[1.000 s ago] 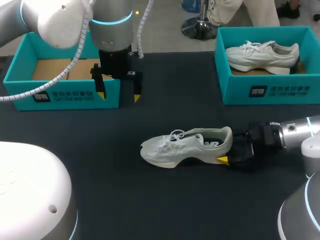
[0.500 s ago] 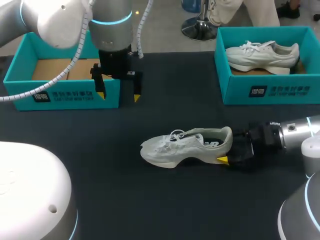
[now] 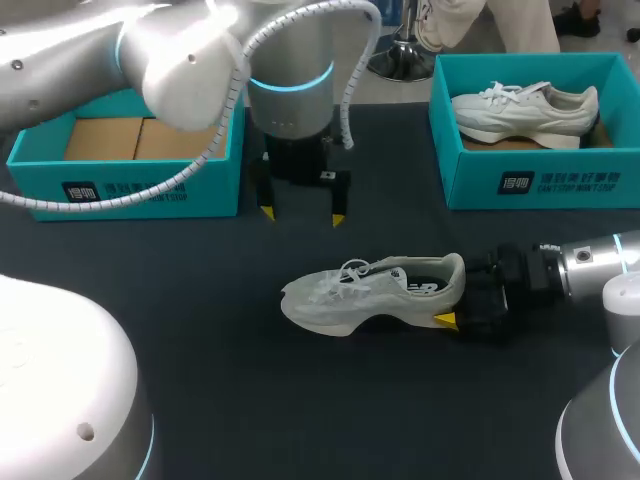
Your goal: Take the shoe out of the shoebox, open the shoe tongue, remove and reinsert the insole, then place the shoe into the shoebox
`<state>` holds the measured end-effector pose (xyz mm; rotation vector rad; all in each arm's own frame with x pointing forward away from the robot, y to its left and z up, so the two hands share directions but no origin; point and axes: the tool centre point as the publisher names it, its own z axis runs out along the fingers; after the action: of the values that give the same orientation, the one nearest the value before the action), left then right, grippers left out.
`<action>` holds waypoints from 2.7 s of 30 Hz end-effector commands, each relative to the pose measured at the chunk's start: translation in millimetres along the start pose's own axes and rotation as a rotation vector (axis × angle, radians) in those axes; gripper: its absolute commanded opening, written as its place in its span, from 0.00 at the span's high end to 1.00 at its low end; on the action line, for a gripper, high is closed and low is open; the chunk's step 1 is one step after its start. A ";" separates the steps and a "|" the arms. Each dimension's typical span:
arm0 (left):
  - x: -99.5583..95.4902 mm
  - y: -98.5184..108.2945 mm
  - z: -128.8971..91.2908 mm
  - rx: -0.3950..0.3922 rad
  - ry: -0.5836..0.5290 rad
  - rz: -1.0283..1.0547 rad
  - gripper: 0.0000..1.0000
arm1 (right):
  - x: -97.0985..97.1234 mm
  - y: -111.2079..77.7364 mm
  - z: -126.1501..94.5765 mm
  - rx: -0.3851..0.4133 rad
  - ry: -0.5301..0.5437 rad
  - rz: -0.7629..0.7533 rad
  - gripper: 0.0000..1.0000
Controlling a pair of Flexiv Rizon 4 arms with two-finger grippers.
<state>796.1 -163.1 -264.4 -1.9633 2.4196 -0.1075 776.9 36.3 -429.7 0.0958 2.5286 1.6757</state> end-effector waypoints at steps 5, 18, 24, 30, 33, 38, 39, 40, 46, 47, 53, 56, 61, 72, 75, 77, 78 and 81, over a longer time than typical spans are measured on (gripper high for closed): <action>94.1 0.0 19.3 -0.041 -0.053 0.041 0.00 | 1.2 -1.0 1.2 0.003 -0.001 0.000 1.00; 131.9 11.1 43.3 -0.084 -0.146 -0.001 0.00 | 1.2 -1.0 1.2 0.003 -0.001 0.000 1.00; 135.7 17.1 51.0 -0.089 -0.210 -0.053 0.00 | 1.2 -1.0 1.2 0.003 -0.001 0.000 1.00; 128.9 20.7 57.2 -0.098 -0.253 -0.097 0.00 | 1.2 -1.0 1.2 0.003 -0.001 0.000 1.00; 124.7 22.0 58.8 -0.092 -0.278 -0.117 0.00 | 1.2 -1.0 1.2 0.003 -0.001 0.000 1.00; 119.2 23.2 65.4 -0.100 -0.299 -0.141 0.00 | 1.2 -1.0 1.2 0.003 -0.001 0.000 1.00; 119.5 23.8 67.6 -0.098 -0.309 -0.143 0.00 | 1.2 -1.0 1.2 0.003 -0.001 0.000 1.00; 119.6 24.7 69.7 -0.099 -0.318 -0.145 0.00 | 1.2 -1.0 1.2 0.003 -0.001 0.000 1.00; 115.9 25.1 83.7 -0.111 -0.353 -0.189 0.00 | 1.2 -1.0 1.2 0.003 -0.001 0.000 1.00; 114.7 25.4 85.4 -0.117 -0.358 -0.199 0.00 | 1.2 -1.0 1.2 0.003 -0.001 0.000 1.00; 107.4 26.7 96.4 -0.128 -0.382 -0.233 0.00 | 1.2 -1.0 1.2 0.003 -0.001 0.000 1.00; 101.0 26.5 97.1 -0.135 -0.379 -0.251 0.00 | 1.2 -1.0 1.2 0.003 -0.001 0.000 1.00; 92.6 28.5 96.2 -0.143 -0.371 -0.259 0.00 | 1.2 -1.0 1.2 0.003 -0.001 0.000 1.00; 87.7 31.7 87.7 -0.125 -0.351 -0.238 1.00 | 1.2 -1.0 1.2 0.003 -0.001 0.000 1.00; 86.9 30.0 80.9 -0.117 -0.340 -0.237 1.00 | 1.2 -1.0 1.2 0.003 -0.001 0.000 1.00; 86.6 28.9 77.0 -0.112 -0.327 -0.231 1.00 | 1.2 -1.0 1.2 0.003 -0.001 0.000 1.00; 86.4 28.6 74.6 -0.108 -0.325 -0.229 1.00 | 1.2 -1.0 1.2 0.003 -0.001 0.000 1.00; 83.8 28.1 65.8 -0.092 -0.317 -0.225 1.00 | 1.2 -1.0 1.2 0.003 -0.001 0.000 1.00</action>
<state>758.4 -251.2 -340.6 -2.0938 2.0312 0.3231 776.8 36.4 -429.5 0.0956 2.5283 1.6757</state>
